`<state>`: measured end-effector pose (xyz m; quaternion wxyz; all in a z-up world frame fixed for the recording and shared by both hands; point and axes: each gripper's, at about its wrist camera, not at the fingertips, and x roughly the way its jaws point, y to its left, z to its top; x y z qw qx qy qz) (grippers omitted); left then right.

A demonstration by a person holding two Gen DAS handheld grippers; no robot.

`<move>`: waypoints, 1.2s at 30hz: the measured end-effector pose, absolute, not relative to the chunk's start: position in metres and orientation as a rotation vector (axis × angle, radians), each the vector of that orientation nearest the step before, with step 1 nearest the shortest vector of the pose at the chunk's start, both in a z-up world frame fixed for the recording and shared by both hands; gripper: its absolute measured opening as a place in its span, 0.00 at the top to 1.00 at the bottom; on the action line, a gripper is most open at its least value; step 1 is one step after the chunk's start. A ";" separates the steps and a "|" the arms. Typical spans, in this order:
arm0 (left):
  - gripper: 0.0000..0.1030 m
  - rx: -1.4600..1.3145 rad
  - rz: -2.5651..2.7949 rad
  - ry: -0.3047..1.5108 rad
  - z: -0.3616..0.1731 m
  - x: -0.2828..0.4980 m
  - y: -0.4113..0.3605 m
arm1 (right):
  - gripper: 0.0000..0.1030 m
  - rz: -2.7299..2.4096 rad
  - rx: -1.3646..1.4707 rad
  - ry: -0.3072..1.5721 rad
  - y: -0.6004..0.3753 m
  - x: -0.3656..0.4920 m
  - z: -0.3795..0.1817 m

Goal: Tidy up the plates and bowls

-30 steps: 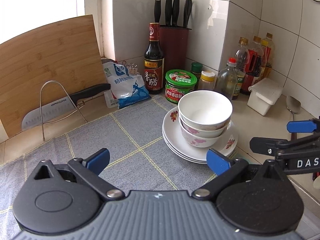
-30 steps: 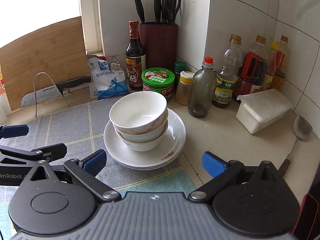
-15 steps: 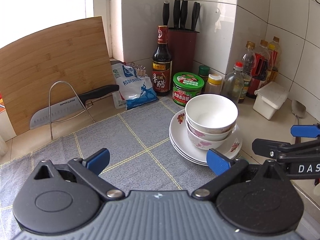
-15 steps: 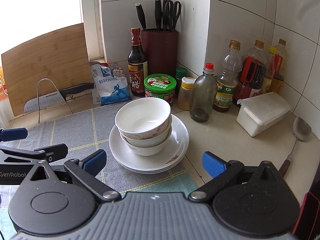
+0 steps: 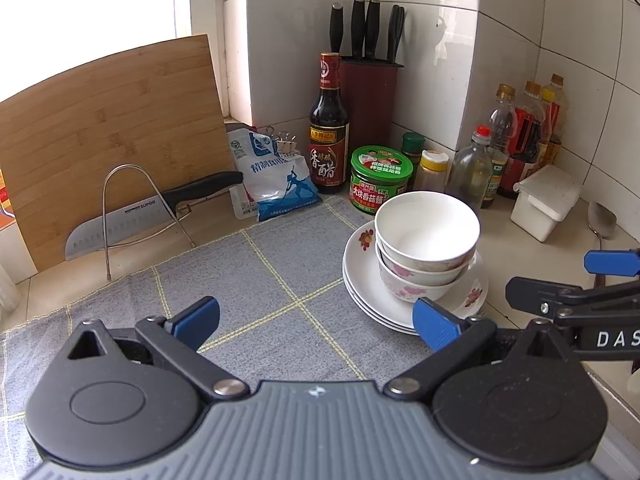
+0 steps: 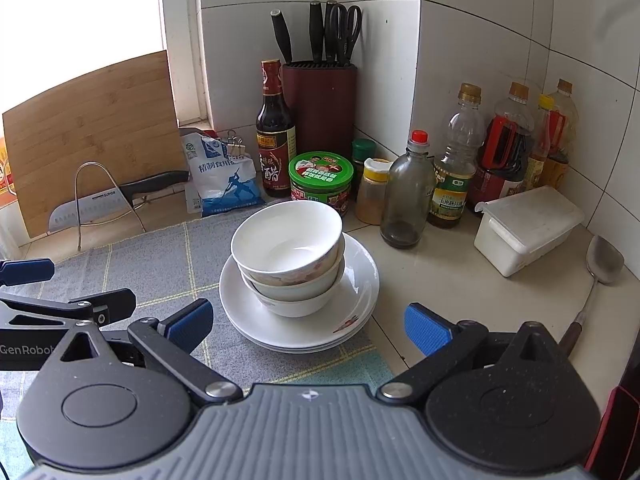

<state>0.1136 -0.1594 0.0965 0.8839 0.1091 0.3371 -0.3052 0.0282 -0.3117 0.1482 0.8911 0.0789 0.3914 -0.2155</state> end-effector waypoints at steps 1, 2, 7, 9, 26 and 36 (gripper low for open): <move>0.01 0.227 -0.635 0.700 0.097 0.114 -0.159 | 0.00 -0.447 0.164 0.812 -0.312 0.028 0.148; 0.01 0.226 -0.635 0.702 0.097 0.114 -0.159 | 0.00 -0.446 0.164 0.811 -0.312 0.028 0.149; 0.01 0.227 -0.631 0.700 0.098 0.114 -0.159 | 0.00 -0.447 0.162 0.809 -0.312 0.029 0.150; 0.01 0.228 -0.629 0.699 0.099 0.114 -0.159 | 0.00 -0.446 0.163 0.809 -0.312 0.029 0.150; 0.01 0.223 -0.631 0.706 0.099 0.115 -0.159 | 0.00 -0.448 0.158 0.806 -0.313 0.030 0.151; 0.01 0.223 -0.632 0.706 0.100 0.115 -0.158 | 0.00 -0.446 0.158 0.805 -0.314 0.030 0.152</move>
